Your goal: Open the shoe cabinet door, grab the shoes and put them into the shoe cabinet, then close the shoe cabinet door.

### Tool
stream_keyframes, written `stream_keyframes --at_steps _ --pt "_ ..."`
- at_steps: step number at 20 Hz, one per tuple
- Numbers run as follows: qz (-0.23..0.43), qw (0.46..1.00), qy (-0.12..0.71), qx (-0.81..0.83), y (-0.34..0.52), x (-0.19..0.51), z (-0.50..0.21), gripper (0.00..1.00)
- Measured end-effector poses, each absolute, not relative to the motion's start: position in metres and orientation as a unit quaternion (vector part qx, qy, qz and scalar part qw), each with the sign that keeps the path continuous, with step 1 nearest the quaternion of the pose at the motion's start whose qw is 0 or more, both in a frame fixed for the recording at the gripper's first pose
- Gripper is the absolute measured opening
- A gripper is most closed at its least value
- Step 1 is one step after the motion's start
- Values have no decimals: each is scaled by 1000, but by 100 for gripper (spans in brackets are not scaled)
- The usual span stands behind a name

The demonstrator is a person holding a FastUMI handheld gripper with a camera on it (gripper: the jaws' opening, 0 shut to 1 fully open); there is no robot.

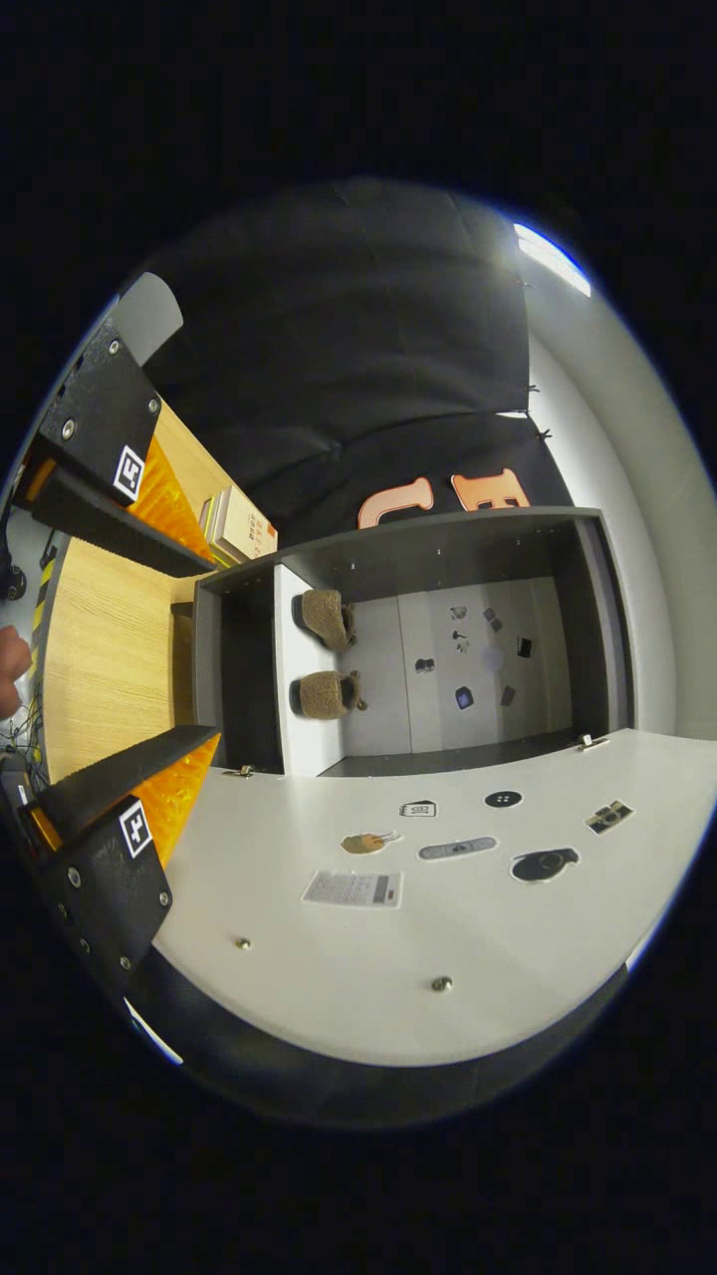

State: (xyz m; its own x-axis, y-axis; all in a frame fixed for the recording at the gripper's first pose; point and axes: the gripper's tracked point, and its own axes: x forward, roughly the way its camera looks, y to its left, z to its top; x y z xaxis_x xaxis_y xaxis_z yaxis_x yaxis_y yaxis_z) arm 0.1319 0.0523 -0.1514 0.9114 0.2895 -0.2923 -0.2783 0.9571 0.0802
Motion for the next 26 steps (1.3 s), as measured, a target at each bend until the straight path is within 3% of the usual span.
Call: stream_keyframes --at_steps 11,26 --pt "181 979 86 46 -29 78 -108 93" --pt "117 991 51 40 -145 154 -79 94"
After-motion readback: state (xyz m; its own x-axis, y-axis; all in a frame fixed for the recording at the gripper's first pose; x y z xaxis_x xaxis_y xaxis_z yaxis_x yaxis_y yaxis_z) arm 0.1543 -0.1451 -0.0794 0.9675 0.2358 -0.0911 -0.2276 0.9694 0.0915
